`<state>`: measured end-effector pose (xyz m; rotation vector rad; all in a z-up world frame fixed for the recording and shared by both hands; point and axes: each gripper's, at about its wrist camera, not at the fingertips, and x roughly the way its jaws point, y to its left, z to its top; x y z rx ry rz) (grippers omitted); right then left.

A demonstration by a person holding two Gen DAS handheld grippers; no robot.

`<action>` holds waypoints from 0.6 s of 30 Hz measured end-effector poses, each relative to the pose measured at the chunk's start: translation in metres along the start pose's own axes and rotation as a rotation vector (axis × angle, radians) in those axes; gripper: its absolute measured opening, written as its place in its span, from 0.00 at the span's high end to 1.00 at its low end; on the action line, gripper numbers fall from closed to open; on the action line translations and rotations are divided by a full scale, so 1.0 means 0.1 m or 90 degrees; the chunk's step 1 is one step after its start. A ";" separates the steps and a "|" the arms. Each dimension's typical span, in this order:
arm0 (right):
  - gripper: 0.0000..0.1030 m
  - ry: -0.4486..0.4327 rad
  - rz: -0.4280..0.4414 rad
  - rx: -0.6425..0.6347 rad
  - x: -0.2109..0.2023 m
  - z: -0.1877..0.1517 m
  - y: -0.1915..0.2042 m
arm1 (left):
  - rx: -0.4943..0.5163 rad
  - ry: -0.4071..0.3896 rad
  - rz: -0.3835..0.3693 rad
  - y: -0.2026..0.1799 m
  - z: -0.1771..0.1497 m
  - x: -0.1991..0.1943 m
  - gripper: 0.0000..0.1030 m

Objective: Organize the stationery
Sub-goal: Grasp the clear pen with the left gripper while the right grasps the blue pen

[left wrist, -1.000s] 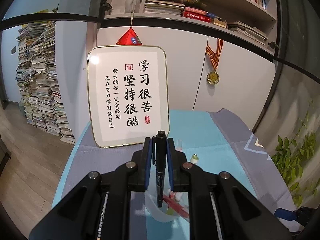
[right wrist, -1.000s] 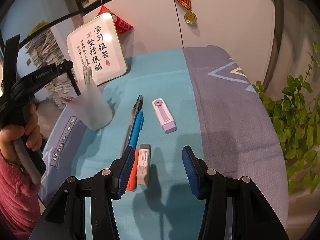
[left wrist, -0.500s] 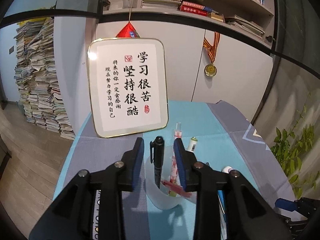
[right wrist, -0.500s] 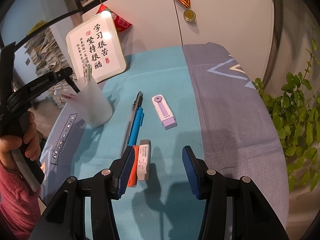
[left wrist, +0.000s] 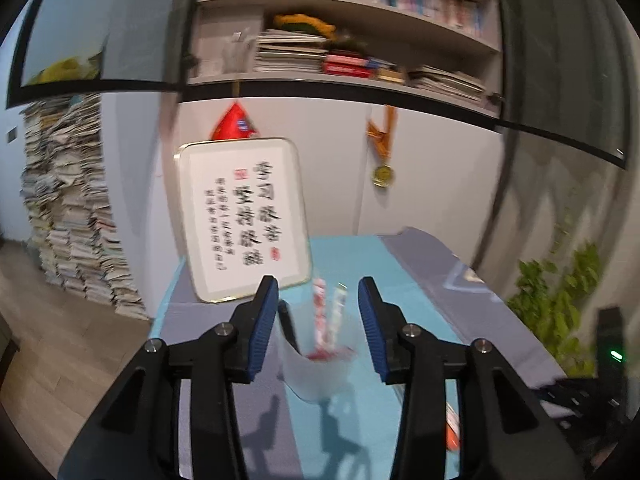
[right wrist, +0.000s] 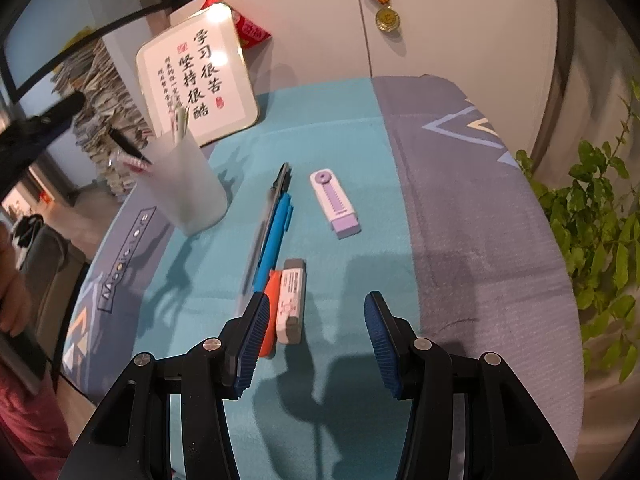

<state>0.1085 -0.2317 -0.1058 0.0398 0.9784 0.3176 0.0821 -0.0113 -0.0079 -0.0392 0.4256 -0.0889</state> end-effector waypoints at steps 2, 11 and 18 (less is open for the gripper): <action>0.51 0.008 -0.001 -0.008 0.04 -0.02 0.02 | 0.023 0.036 -0.051 -0.12 -0.11 -0.02 0.62; 0.51 0.022 -0.007 -0.021 0.11 -0.08 0.05 | 0.074 0.238 -0.133 -0.55 -0.78 0.60 0.64; 0.51 0.026 -0.004 -0.023 0.12 -0.12 0.01 | 0.079 0.295 -0.143 -0.67 -0.91 0.82 0.69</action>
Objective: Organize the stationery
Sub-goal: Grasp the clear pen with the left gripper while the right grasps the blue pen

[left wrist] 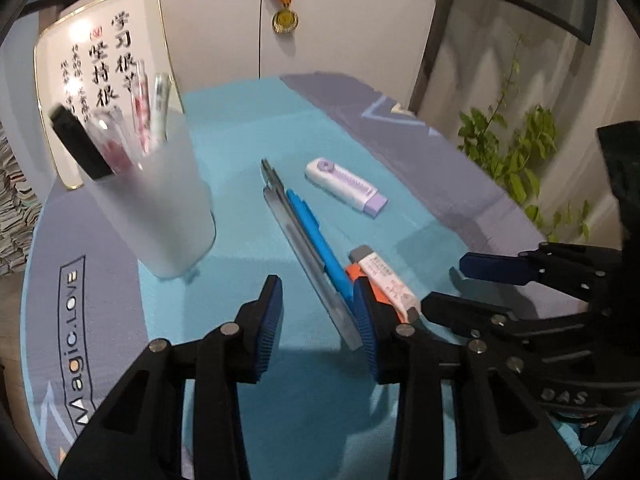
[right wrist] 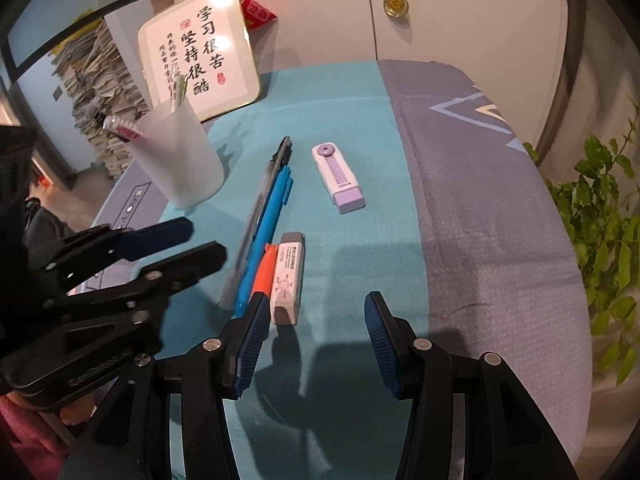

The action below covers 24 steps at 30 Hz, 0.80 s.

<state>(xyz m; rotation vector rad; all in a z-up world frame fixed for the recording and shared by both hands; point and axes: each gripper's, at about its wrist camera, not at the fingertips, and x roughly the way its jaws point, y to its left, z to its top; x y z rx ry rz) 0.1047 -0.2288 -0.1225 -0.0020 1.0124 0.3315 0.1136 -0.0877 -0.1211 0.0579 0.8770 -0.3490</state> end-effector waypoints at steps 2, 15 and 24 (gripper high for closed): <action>0.51 0.004 0.000 -0.014 0.02 -0.01 0.03 | -0.001 0.013 -0.002 0.01 -0.01 0.06 0.74; 0.51 0.024 0.012 -0.055 0.13 -0.05 0.14 | -0.019 0.042 -0.010 0.08 -0.06 0.14 0.73; 0.51 0.012 -0.073 -0.003 0.13 -0.01 -0.07 | -0.012 0.043 0.014 0.10 -0.08 0.10 0.74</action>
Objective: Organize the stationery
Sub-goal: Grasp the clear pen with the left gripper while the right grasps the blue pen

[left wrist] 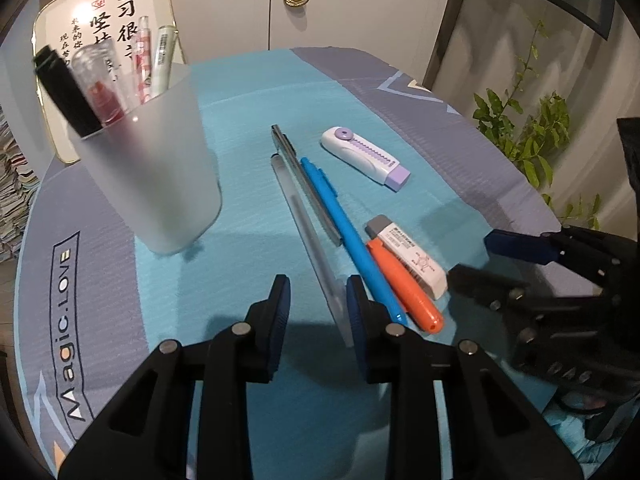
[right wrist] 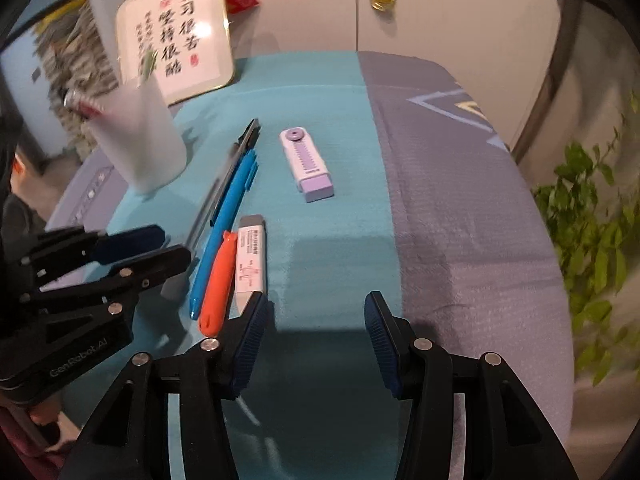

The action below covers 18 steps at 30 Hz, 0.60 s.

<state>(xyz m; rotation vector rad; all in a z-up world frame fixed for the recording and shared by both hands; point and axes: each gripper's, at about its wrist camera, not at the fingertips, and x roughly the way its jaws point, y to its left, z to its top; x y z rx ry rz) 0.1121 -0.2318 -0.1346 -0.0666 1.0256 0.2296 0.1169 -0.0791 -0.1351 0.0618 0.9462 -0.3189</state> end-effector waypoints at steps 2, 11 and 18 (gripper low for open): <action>0.51 -0.013 0.018 -0.007 -0.06 -0.01 0.01 | 0.001 0.001 0.005 0.02 -0.01 -0.01 0.74; 0.51 0.024 0.011 -0.105 0.08 -0.05 0.36 | 0.003 0.003 0.014 0.08 -0.05 -0.04 0.74; 0.51 -0.034 -0.043 0.043 -0.03 0.09 -0.16 | -0.007 0.002 0.021 0.14 -0.07 -0.10 0.75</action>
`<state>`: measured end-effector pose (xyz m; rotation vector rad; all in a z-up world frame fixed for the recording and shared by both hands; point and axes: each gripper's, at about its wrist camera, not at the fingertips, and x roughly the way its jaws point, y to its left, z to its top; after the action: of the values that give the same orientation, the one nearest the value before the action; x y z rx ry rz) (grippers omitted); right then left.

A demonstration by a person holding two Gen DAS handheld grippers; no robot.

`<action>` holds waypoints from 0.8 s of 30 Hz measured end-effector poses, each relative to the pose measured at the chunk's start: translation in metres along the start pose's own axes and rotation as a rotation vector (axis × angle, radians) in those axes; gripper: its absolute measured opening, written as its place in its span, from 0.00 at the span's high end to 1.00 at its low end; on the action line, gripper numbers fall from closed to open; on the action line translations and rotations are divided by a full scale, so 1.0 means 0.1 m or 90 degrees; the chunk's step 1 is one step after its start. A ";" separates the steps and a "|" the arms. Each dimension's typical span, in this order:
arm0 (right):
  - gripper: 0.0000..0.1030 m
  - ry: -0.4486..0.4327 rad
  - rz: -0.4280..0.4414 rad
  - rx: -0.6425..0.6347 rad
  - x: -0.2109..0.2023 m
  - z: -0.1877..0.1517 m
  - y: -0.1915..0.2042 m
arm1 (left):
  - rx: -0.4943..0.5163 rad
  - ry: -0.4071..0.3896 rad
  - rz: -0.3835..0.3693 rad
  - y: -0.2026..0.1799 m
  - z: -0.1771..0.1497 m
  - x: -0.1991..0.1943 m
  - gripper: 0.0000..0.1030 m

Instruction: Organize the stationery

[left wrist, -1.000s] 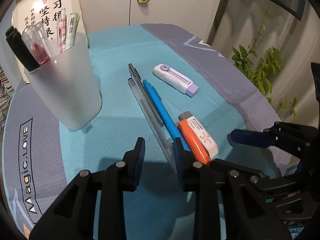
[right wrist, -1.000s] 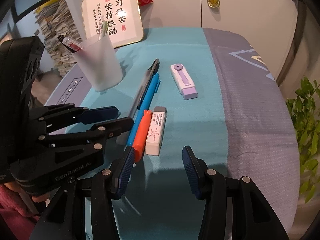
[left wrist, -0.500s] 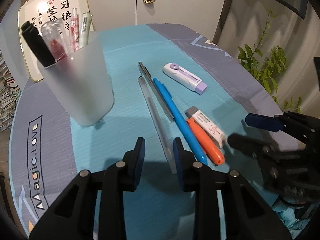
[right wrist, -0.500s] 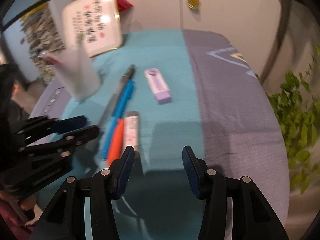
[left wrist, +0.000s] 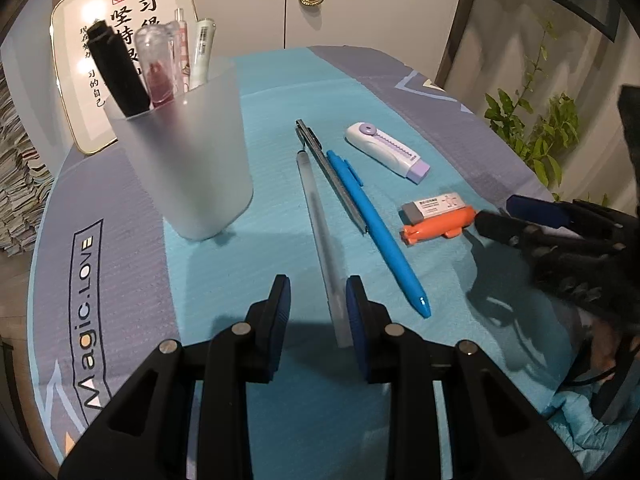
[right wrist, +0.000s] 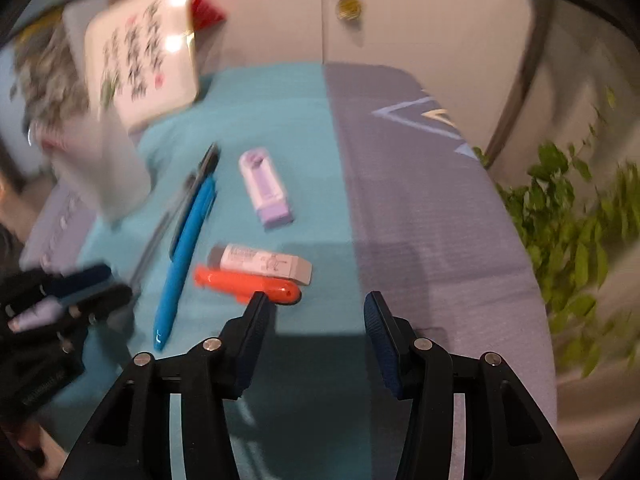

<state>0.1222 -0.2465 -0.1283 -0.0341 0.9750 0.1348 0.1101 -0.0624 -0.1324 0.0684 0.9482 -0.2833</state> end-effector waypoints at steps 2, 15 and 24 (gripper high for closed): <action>0.51 -0.012 0.073 -0.004 -0.11 -0.02 0.02 | 0.004 0.000 -0.005 -0.02 0.00 0.01 0.76; 0.84 0.050 0.165 -0.142 0.13 -0.08 0.63 | 0.006 0.005 -0.005 0.04 -0.07 0.02 0.91; 0.88 0.051 0.152 -0.177 -0.04 -0.16 0.69 | 0.026 0.024 -0.013 0.05 -0.38 -0.21 0.91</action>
<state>0.0976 -0.1804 -0.1321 -0.1800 1.0327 0.4923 0.0701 -0.0460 -0.1377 0.1026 0.9808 -0.3216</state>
